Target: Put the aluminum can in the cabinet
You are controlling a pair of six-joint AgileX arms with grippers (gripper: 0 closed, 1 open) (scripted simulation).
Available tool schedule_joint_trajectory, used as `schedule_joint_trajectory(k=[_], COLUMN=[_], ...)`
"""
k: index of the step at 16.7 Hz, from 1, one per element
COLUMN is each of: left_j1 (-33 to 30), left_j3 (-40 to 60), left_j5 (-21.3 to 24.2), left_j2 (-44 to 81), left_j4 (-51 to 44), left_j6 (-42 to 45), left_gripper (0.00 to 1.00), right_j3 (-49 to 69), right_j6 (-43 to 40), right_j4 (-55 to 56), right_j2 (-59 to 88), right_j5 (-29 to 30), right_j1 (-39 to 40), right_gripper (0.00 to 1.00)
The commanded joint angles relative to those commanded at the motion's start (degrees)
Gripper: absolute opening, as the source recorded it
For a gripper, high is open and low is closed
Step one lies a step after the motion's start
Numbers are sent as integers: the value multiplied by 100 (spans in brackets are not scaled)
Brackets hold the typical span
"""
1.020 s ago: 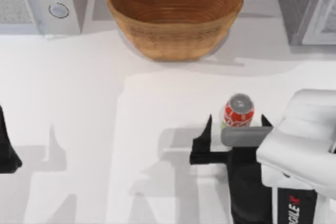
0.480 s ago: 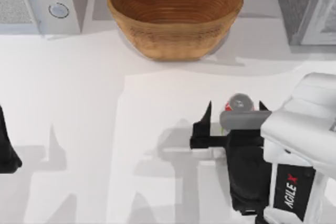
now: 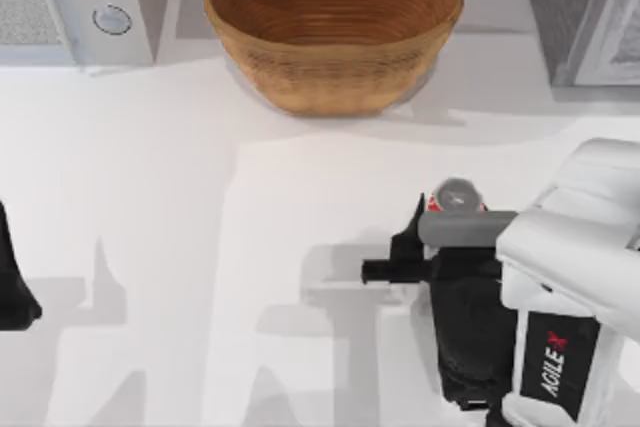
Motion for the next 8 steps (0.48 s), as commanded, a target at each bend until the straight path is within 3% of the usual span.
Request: schedule_joint_trajectory(k=[4, 8], left_j1=[0, 0], left_j3=[0, 0], left_j5=[0, 0], left_j2=[0, 0], left_j4=[0, 0], left_j6=[0, 0], left_gripper=[100, 100], right_j3=[0, 0], right_j6=[0, 0], right_j4=[0, 0], right_j2=[0, 0], right_j5=[0, 0], right_j1=[0, 0], right_gripper=[2, 0])
